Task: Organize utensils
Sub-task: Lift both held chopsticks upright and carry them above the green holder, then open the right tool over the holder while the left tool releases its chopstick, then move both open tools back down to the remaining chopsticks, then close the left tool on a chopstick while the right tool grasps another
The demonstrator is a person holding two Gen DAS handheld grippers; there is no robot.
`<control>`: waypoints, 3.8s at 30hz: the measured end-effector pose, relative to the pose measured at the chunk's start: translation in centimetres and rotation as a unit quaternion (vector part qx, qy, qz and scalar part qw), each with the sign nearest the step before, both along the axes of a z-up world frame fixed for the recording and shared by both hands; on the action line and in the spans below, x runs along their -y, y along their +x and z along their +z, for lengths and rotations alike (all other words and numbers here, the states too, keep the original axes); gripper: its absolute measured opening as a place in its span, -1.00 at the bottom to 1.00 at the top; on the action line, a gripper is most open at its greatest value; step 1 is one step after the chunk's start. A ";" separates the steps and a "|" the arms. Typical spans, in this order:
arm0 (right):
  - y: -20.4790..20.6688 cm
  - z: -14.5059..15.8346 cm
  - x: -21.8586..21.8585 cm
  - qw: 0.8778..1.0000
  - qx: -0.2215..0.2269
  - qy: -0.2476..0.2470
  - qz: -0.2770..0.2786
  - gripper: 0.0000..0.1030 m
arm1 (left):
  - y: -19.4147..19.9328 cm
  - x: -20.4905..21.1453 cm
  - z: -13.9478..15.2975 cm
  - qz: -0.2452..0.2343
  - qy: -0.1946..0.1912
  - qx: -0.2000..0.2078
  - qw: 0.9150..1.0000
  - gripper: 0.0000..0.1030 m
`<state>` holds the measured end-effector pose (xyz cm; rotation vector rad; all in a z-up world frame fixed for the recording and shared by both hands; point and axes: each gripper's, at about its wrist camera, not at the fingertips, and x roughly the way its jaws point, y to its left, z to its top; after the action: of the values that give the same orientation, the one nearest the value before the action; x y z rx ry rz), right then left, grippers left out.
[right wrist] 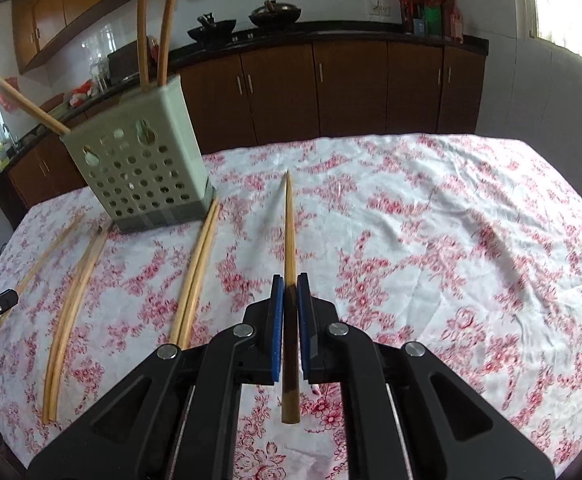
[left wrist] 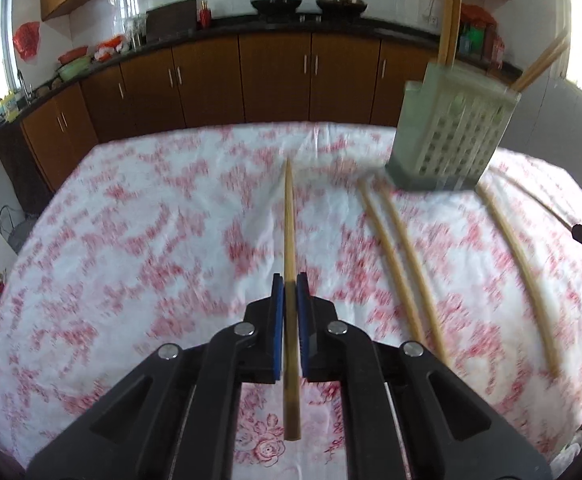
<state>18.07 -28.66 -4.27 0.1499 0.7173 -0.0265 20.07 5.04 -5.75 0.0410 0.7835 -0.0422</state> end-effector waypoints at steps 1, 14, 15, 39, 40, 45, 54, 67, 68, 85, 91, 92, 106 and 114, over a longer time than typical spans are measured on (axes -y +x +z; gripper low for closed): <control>-0.2 0.9 0.1 1.000 0.013 -0.001 -0.001 -0.85 | -0.2 0.0 1.4 -0.001 -0.005 0.018 1.000 -0.84; -0.4 8.4 0.7 0.993 0.115 -0.003 0.004 -0.85 | -0.1 0.3 11.1 -0.023 -0.043 0.119 0.992 -0.85; -0.5 8.6 0.7 0.993 0.118 -0.002 0.005 -0.85 | -0.2 0.4 11.5 -0.026 -0.044 0.122 0.991 -0.85; -1.1 18.3 -3.7 0.962 0.257 0.032 0.085 -0.85 | -2.4 7.0 20.9 -0.150 -0.066 0.179 0.970 -0.85; -0.9 18.5 -3.8 0.961 0.261 0.031 0.085 -0.85 | -2.2 7.2 21.3 -0.150 -0.067 0.185 0.969 -0.85; 0.3 19.5 -4.1 0.956 0.281 0.034 0.082 -0.85 | -0.7 8.6 23.1 -0.131 -0.067 0.224 0.964 -0.85; 2.8 18.7 -4.2 0.942 0.330 0.040 0.047 -0.85 | 4.3 9.8 21.3 -0.107 -0.086 0.221 0.966 -0.85; 4.8 14.6 -4.9 0.961 0.269 0.038 0.040 -0.83 | 7.5 9.4 16.0 -0.105 -0.097 0.175 0.974 -0.84; 4.7 14.7 -4.8 0.962 0.265 0.038 0.042 -0.81 | 7.3 9.3 15.9 -0.104 -0.098 0.175 0.974 -0.81; -1.8 12.8 -1.1 0.980 0.196 0.022 0.007 -0.17 | -0.3 2.7 15.5 -0.036 -0.111 0.189 0.975 -0.41; -0.2 1.9 -2.2 0.997 -0.007 0.048 0.062 -0.54 | -1.2 1.2 6.4 -0.001 -0.069 0.079 0.994 -0.40; 0.0 0.4 -2.6 0.995 -0.032 0.055 0.072 -0.58 | -1.1 1.0 5.0 0.000 -0.071 0.058 0.996 -0.40; 0.2 -4.3 -4.6 0.993 -0.083 0.030 0.073 -0.83 | -1.0 3.3 -2.5 -0.018 -0.075 -0.050 0.996 -0.48; 0.4 -4.6 -2.5 0.995 -0.086 0.033 0.040 -0.85 | -0.9 5.0 -3.6 -0.041 -0.071 -0.067 0.994 -0.60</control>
<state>18.50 -26.18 -8.86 0.1829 0.8960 0.0609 19.18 0.08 -9.31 -0.0645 0.9116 -0.1795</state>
